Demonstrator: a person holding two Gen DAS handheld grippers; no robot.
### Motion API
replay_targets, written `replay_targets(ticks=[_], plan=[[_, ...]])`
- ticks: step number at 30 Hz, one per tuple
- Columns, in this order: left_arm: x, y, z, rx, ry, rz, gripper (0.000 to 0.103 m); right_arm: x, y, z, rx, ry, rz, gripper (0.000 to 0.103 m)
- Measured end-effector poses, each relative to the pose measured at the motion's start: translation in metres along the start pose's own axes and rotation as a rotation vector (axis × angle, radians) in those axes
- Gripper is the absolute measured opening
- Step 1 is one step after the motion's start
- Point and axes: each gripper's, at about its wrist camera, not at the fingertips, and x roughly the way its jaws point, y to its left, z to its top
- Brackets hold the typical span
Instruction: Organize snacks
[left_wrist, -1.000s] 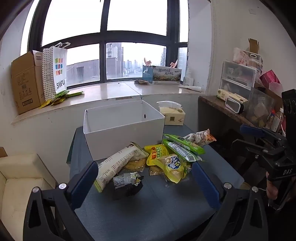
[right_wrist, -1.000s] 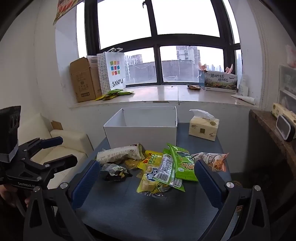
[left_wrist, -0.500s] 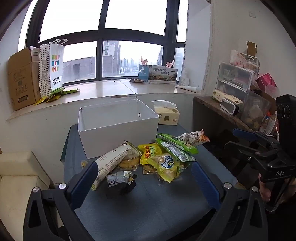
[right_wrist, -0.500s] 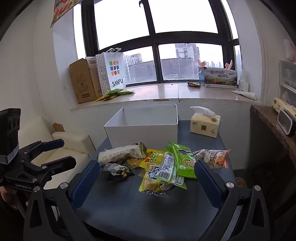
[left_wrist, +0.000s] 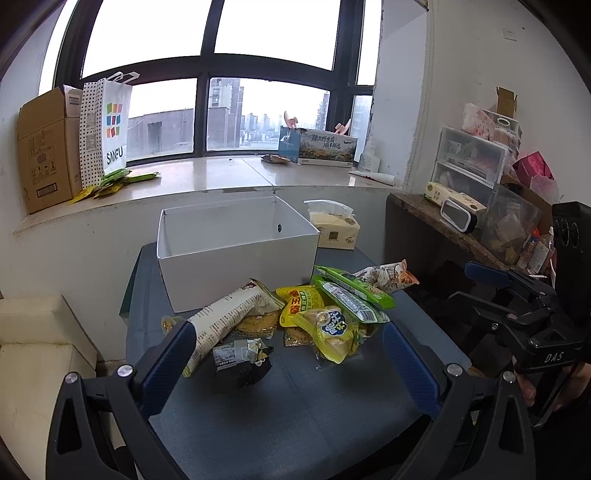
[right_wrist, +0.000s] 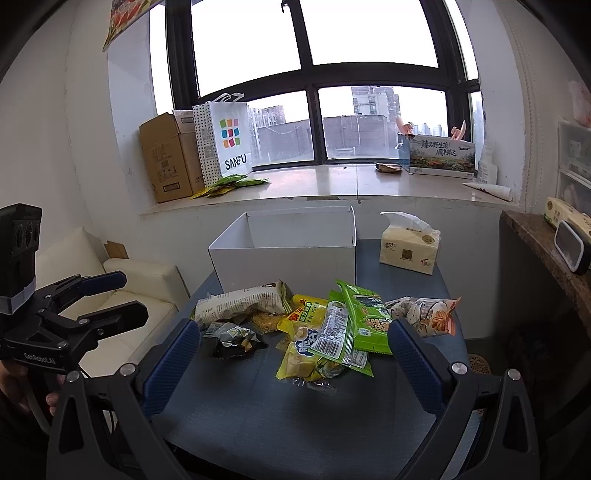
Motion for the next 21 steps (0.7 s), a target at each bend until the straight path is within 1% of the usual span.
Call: replay_targets(ticks=[8, 12, 21], plan=[[-0.0007, 0.0010, -0.0008, -0.001, -0.001, 0.009, 0.103, 0.0003, 0.0012, -0.0010, -0.006, -0.001, -0.002, 0.103], [-0.0015, 0.0023, -0.0006, -0.004, 0.000, -0.002, 0.103, 0.0003, 0.0011, -0.0014, -0.005, 0.002, -0.006, 0.103], [-0.0026, 0.0028, -0.0007, 0.000, -0.002, 0.003, 0.103, -0.0002, 0.0011, -0.0013, -0.008, 0.004, -0.005, 0.103]])
